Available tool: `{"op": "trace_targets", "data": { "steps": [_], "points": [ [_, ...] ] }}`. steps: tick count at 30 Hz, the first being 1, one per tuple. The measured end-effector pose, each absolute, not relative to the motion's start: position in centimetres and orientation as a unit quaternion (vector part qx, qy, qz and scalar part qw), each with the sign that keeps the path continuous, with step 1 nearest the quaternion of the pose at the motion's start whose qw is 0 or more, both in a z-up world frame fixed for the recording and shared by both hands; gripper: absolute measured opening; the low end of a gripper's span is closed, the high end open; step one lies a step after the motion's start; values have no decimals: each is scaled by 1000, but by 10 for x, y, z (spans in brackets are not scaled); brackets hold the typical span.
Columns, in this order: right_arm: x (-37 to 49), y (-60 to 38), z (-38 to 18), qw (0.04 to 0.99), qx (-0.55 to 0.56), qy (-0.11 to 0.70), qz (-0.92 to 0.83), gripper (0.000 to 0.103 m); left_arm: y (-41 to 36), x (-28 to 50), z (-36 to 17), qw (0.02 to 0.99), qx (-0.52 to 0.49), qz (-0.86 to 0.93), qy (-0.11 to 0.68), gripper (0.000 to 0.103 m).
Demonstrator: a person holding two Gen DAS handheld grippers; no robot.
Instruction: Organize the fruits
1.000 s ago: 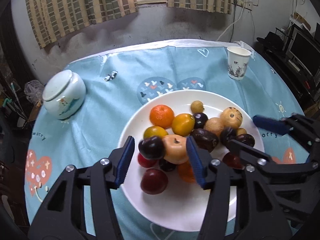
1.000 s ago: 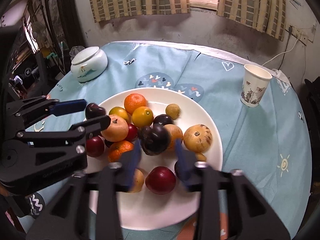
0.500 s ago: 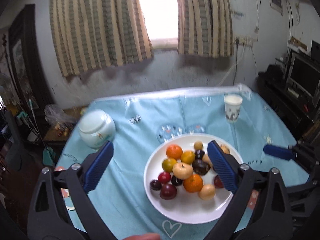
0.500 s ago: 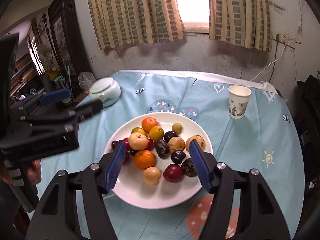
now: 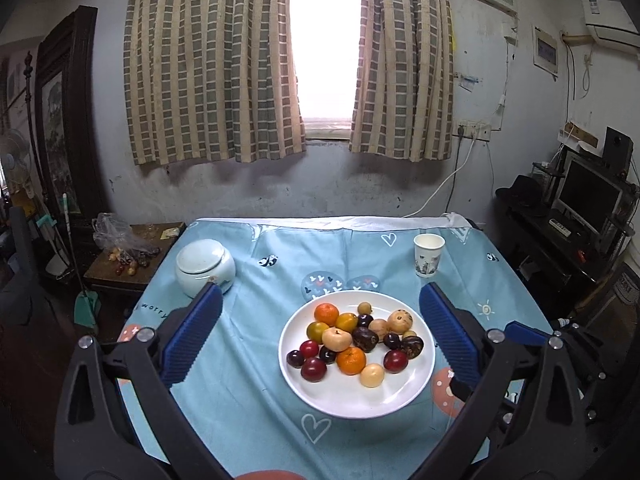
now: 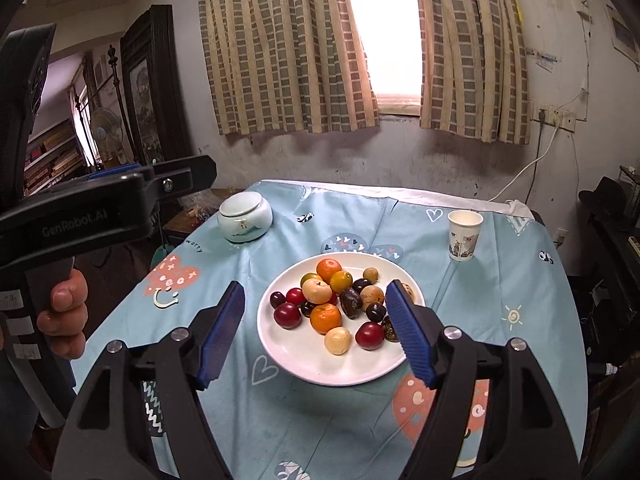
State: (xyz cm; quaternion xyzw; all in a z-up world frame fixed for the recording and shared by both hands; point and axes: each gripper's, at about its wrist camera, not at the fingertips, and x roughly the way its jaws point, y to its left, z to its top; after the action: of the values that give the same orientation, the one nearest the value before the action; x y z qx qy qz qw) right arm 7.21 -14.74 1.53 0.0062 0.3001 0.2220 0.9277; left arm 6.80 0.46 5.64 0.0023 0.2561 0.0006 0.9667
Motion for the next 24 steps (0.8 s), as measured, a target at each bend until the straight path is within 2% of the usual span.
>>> {"op": "trace_targets", "data": {
  "steps": [24],
  "points": [
    [29, -128, 34, 935, -11, 275, 222, 77, 21, 24, 83, 972, 5, 38, 230, 100]
  ]
}}
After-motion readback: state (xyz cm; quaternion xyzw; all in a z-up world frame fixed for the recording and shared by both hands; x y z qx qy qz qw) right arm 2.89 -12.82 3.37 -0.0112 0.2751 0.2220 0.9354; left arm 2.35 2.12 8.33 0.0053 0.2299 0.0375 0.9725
